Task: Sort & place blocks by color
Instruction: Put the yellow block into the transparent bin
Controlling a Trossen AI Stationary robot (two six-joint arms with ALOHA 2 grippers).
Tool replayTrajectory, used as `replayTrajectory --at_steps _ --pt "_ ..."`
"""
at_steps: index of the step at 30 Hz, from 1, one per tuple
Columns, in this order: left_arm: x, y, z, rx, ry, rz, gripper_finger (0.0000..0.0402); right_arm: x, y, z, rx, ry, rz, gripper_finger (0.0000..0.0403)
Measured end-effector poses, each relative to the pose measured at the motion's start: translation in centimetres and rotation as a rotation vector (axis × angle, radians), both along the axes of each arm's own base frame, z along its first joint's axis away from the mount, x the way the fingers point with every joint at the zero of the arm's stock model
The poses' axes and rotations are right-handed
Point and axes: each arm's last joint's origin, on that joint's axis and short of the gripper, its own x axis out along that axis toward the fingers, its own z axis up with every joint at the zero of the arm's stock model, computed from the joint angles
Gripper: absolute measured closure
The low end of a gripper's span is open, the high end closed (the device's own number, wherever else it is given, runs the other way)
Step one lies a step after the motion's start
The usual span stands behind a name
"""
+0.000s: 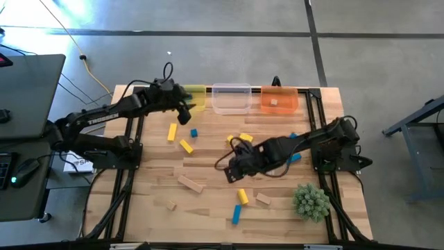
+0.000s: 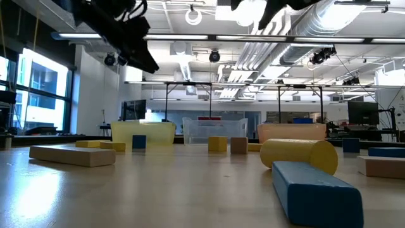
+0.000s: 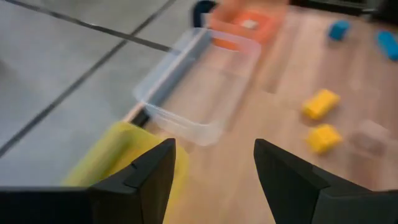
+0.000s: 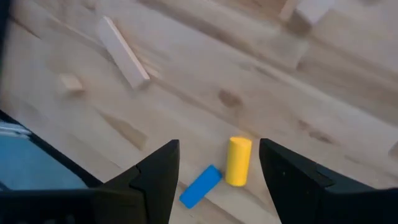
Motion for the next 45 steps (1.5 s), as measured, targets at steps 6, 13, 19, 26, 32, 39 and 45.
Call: replayTrajectory --at_steps 6,13,19,26,32,39,45 --pt "0.4 -2.6 0.0 -0.053 0.039 -0.11 0.0193 1.4 2.1 -3.2 0.047 0.085 0.031 0.0192" --pt "1.1 -4.3 -0.2 -0.063 0.066 -0.186 0.0193 2.6 3.4 -6.6 0.086 0.174 0.03 0.0192" --pt "1.3 -4.7 -0.3 -0.063 0.07 -0.208 0.0193 3.4 4.1 -9.3 0.092 0.237 0.005 0.0192" --pt "1.3 -4.8 -0.3 -0.067 0.077 -0.207 0.0194 3.9 5.1 -12.4 0.129 0.331 0.0 0.0192" --pt "1.3 -4.8 -0.3 -0.067 0.077 -0.207 0.0193 4.1 5.6 -14.5 0.114 0.38 0.002 0.0192" --pt "1.3 -4.8 -0.3 -0.067 0.077 -0.207 0.0193 4.3 5.6 -15.5 0.099 0.399 -0.003 0.0201" --pt "1.3 -4.8 -0.3 -0.067 0.077 -0.207 0.0194 4.2 5.6 -15.5 0.08 0.4 -0.012 0.0261"
